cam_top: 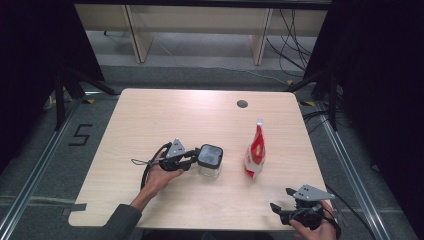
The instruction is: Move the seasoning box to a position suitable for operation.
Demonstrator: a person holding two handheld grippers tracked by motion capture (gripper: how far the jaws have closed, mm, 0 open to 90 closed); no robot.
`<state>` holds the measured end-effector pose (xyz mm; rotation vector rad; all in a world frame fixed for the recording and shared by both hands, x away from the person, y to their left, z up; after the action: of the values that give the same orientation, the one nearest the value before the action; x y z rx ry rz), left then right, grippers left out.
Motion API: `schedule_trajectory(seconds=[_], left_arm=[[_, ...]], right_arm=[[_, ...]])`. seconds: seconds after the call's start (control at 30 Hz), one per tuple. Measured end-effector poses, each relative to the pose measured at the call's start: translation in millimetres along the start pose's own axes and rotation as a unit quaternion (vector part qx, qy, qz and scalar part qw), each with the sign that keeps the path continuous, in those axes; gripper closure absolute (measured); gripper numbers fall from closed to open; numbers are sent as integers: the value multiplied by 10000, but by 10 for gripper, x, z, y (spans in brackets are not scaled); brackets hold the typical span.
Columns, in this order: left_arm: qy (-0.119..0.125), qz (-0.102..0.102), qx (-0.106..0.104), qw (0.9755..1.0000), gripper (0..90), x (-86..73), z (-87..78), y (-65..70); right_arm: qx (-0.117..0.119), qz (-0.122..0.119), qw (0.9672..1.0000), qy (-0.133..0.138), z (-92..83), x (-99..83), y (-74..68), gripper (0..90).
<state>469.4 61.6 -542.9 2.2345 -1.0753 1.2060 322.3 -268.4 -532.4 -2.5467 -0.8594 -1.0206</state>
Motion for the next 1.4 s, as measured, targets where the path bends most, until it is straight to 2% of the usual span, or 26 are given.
schedule_trajectory(seconds=[0.07, 0.1, 0.13, 0.17, 0.23, 0.27, 0.33, 0.4, 0.43, 0.6, 0.63, 0.7, 0.8, 0.83, 0.87, 0.93, 0.97, 1.0, 1.03, 1.1, 1.13, 1.17, 1.27, 1.33, 1.37, 1.4], left_arm=[[73, -98, -63, 9999, 763, 5, 2, -16], [26, -36, -31, 10000, 767, -2, -6, -23], [30, -1, 8, 10000, 772, -3, -7, -20], [30, -1, 8, 10000, 777, -3, -7, -20], [14, 114, 9, 9999, 779, -5, -19, 1], [-14, 155, 28, 9999, 779, -10, -33, 11], [-29, 104, 14, 9999, 778, -26, -55, 40], [-51, 149, 6, 9999, 778, -40, -79, 68], [-15, 79, -8, 10000, 778, -45, -86, 97], [-151, 204, -19, 9997, 778, -81, -180, 196], [-213, 195, -32, 9996, 777, -95, -202, 219], [-234, 79, -52, 9997, 771, -113, -232, 281], [-276, 144, -79, 9995, 764, -148, -286, 337], [-127, -155, -87, 9998, 762, -137, -279, 386], [-213, -15, -110, 9997, 761, -156, -306, 389], [-87, -175, -132, 9997, 759, -159, -317, 447], [-137, -130, -151, 9997, 758, -175, -338, 457], [-54, -270, -161, 9995, 757, -176, -336, 485], [-299, 44, -160, 9994, 758, -210, -377, 455], [-328, -34, -177, 9993, 755, -223, -395, 494], [-287, -52, -197, 9994, 754, -223, -399, 512], [-382, 46, -185, 9991, 752, -234, -421, 507], [-318, -18, -257, 9992, 745, -243, -433, 556], [-344, -44, -268, 9990, 744, -252, -440, 573], [-395, 54, -244, 9989, 743, -259, -459, 585], [-326, 7, -300, 9990, 743, -256, -453, 609]], right_arm=[[47, 55, 10000, -32, -4, -8, -9, 225], [-2, -9, 10000, 7, -5, -1, 4, 225], [46, 112, 9999, -31, -4, -7, -19, 225], [20, -2, 10000, 6, 1, 1, -1, 225], [85, 154, 9998, -61, -10, -13, -34, 227], [51, 5, 10000, 1, -5, -1, -13, 228], [72, -28, 10000, 41, -3, 8, -12, 228], [25, -28, 10000, 44, -6, 5, -6, 237], [52, -27, 10000, 45, -6, 4, -12, 246], [10, -116, 9999, 69, -18, 13, 4, 249], [19, 2, 10000, 57, -16, 9, -17, 249], [16, -112, 9999, 66, -10, 10, -3, 252], [2, -161, 9998, 68, -8, 14, 0, 256], [19, -149, 9999, 77, -8, 17, -4, 256], [47, -147, 9998, 85, -8, 17, -9, 256], [34, -147, 9999, 39, -16, 12, -10, 256], [48, -138, 9999, 85, -9, 19, -11, 256], [34, -163, 9998, 58, -4, 14, -7, 256], [47, -38, 10000, -7, -6, -2, -32, 256], [43, -174, 9998, 5, -2, 4, -13, 256], [41, -123, 9999, 35, 1, 8, -19, 256], [41, -120, 9999, 33, 0, 9, -19, 256], [57, -53, 10000, -5, -7, 2, -33, 257], [59, -209, 9997, 57, 6, 16, -14, 256], [65, -189, 9998, 58, 5, 14, -18, 256], [72, -198, 9998, 47, 4, 13, -19, 256]])
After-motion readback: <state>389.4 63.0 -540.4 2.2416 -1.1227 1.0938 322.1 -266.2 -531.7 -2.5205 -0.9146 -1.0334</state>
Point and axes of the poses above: each handheld gripper's, and its own axes: z roughly forward along the jaws, x roughly out of its top, y roughly to its right, the point moved 7 cm from there along z, roughly forward along the jaws, and after that the axes turned 5 degrees about -y, right-handed, at the moved point
